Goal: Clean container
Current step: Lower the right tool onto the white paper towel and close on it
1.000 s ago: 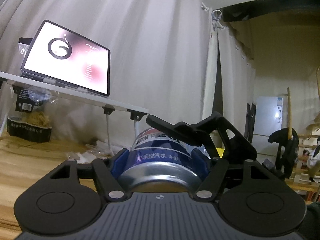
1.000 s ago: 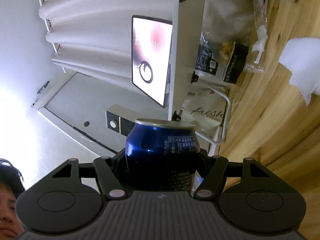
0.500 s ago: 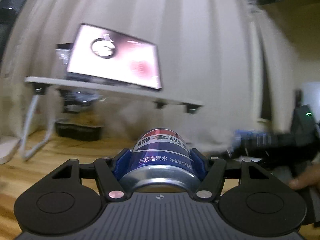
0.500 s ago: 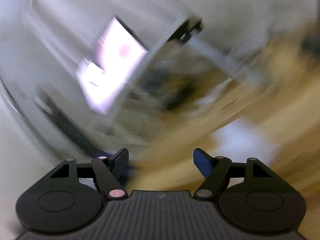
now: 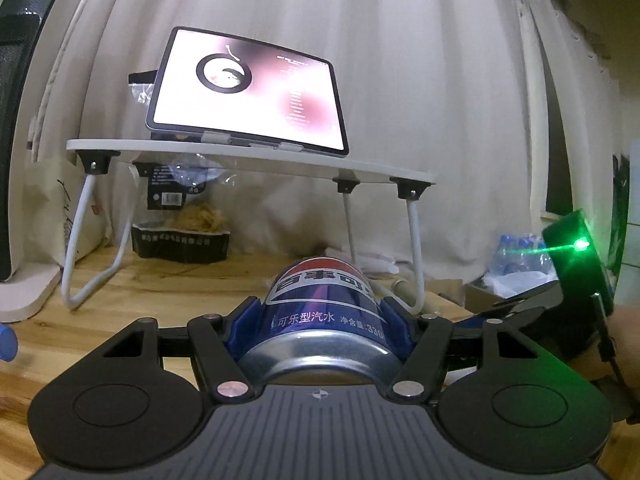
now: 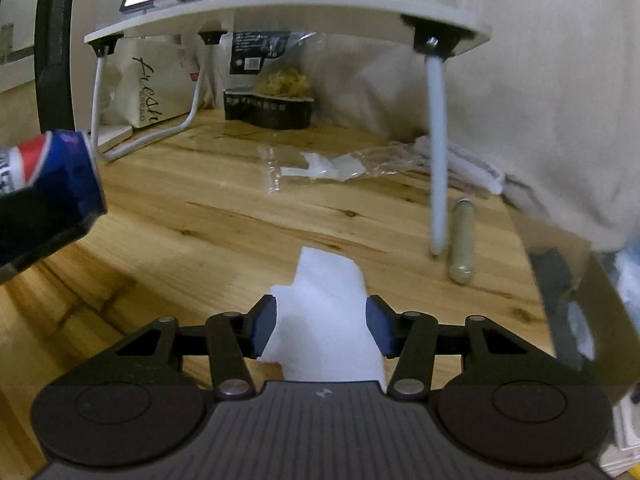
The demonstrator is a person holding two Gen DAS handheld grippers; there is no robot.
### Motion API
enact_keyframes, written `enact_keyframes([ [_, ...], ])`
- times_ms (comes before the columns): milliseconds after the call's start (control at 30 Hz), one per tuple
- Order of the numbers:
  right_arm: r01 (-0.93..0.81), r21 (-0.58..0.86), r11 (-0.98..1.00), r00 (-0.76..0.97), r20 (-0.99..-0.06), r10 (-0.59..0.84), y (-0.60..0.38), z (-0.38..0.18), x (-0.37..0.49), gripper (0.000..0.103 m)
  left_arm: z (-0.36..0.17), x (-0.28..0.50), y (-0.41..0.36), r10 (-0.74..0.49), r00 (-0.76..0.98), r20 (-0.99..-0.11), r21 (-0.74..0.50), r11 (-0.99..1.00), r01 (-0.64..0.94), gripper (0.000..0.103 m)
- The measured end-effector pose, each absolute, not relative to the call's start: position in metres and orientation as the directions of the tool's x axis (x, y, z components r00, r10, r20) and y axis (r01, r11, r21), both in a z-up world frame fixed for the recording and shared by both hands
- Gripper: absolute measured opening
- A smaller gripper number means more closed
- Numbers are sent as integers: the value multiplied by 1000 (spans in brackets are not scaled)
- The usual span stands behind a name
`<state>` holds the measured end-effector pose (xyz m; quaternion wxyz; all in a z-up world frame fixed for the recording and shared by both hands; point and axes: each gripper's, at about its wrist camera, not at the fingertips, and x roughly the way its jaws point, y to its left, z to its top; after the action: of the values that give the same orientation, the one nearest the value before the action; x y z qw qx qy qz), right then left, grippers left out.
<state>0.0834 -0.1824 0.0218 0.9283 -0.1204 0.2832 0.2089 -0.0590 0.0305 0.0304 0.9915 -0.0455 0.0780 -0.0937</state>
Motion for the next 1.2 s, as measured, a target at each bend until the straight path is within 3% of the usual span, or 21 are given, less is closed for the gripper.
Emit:
enact_keyframes([
  [567, -414, -16, 910, 718, -620, 316, -190, 6, 102, 51, 27, -53, 29, -197, 964, -176, -111, 977, 180, 67],
  [600, -406, -23, 913, 719, -624, 305, -189, 6, 103, 54, 27, -52, 29, -198, 964, -178, -110, 977, 181, 67],
  [667, -354, -52, 934, 734, -634, 243, -188, 6, 105, 83, 27, -52, 28, -198, 964, -180, -106, 978, 181, 67],
  [767, -345, 5, 939, 710, -652, 265, -196, 1, 110, 103, 27, -52, 28, -200, 963, -182, -107, 977, 183, 67],
  [1200, -351, 11, 936, 728, -626, 280, -199, -1, 105, 103, 25, -51, 28, -198, 962, -190, -113, 977, 179, 67],
])
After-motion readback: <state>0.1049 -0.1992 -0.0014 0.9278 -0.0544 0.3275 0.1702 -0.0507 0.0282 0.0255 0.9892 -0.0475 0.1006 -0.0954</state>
